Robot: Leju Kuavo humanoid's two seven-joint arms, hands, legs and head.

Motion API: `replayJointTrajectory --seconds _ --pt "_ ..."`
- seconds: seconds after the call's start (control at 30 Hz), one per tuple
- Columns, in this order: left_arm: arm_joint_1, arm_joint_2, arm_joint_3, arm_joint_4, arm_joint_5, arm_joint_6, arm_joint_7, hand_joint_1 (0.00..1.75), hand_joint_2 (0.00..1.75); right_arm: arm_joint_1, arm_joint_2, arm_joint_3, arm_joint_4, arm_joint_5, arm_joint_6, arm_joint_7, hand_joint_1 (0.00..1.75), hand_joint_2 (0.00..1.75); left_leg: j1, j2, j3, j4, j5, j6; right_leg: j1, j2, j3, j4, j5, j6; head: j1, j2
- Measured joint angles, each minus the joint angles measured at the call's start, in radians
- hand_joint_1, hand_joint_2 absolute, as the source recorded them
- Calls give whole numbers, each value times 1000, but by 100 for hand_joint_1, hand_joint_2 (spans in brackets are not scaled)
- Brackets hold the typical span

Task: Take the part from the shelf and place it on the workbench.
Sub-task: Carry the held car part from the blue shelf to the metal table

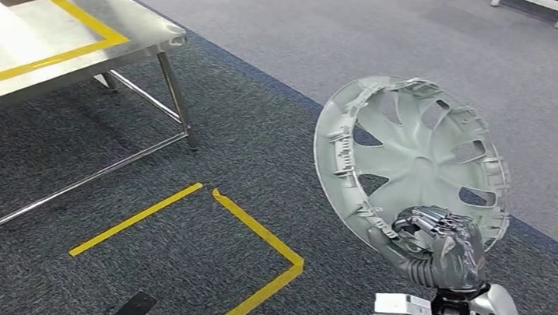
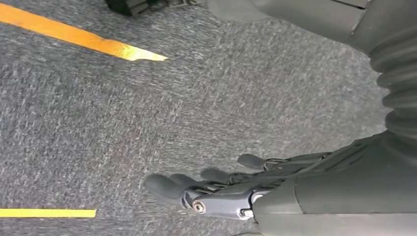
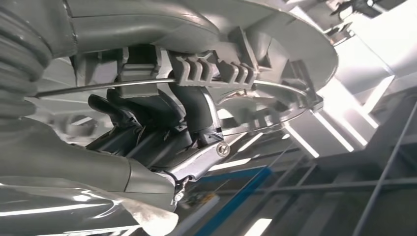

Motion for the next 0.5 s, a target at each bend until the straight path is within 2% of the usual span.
replayJointTrajectory --seconds 0.03,0.07,0.1,0.13,0.17,0.2,0.23,0.3,0.33,0.4,0.43,0.5 --pt "0 -1 0 0 -1 -1 -1 0 175 1 -1 0 0 0 0 0 175 175 1 -15 1 2 -2 -1 -1 2 -19 15 12 2 0 0" --pt "1 -1 0 0 -2 -3 -3 0 175 2 -2 -1 0 1 0 0 175 175 2 -30 3 4 -4 -4 -2 3 -18 -11 43 4 0 0" --pt "1 -1 0 0 -3 -5 -4 0 175 2 -2 -1 0 1 0 0 175 175 5 -45 4 9 -8 -8 -4 10 1 -68 88 7 0 0" --pt "0 -1 -1 0 -5 -8 -6 0 175 2 -2 -2 0 0 -1 0 175 175 7 -59 4 15 -14 -14 -9 31 25 -129 120 10 0 0" --pt "-2 0 -1 0 -6 -10 -7 0 175 3 -3 -2 0 0 -1 0 175 175 8 -73 1 25 -19 -20 -13 54 51 -182 141 10 0 0" --pt "-3 0 -1 0 -8 -12 -7 0 175 5 -3 -2 -1 1 -2 1 175 175 9 -85 -3 33 -22 -26 -15 73 67 -213 147 9 1 0" --pt "-3 0 -2 0 -8 -12 -7 0 175 7 -3 -3 -1 1 -2 1 175 175 11 -96 -9 37 -23 -31 -15 84 74 -222 141 5 1 0" --pt "-1 3 -2 0 -8 -12 -6 0 175 9 -4 -5 -3 1 -3 2 175 175 13 -109 -15 38 -21 -39 -14 66 80 -225 141 -7 2 0" --pt "0 5 -2 0 -8 -11 -5 0 175 9 -4 -6 -3 2 -3 2 175 175 11 -95 -17 44 -25 -45 -14 56 84 -226 140 -13 -1 0" --pt "-2 8 -2 0 -9 -11 -3 0 175 9 -4 -9 -4 3 -5 2 175 175 9 -37 -45 105 -58 -57 -15 31 94 -230 136 -24 -7 0" --pt "-4 8 -2 0 -9 -11 -3 0 175 11 -4 -9 -4 4 -6 3 175 175 10 -8 -74 164 -83 -62 -14 17 98 -230 132 -29 -11 0" --pt "-6 8 -2 0 -10 -13 -3 0 175 14 -4 -10 -4 4 -8 3 175 175 17 13 -137 285 -123 -67 -9 -11 105 -230 125 -34 -11 0"
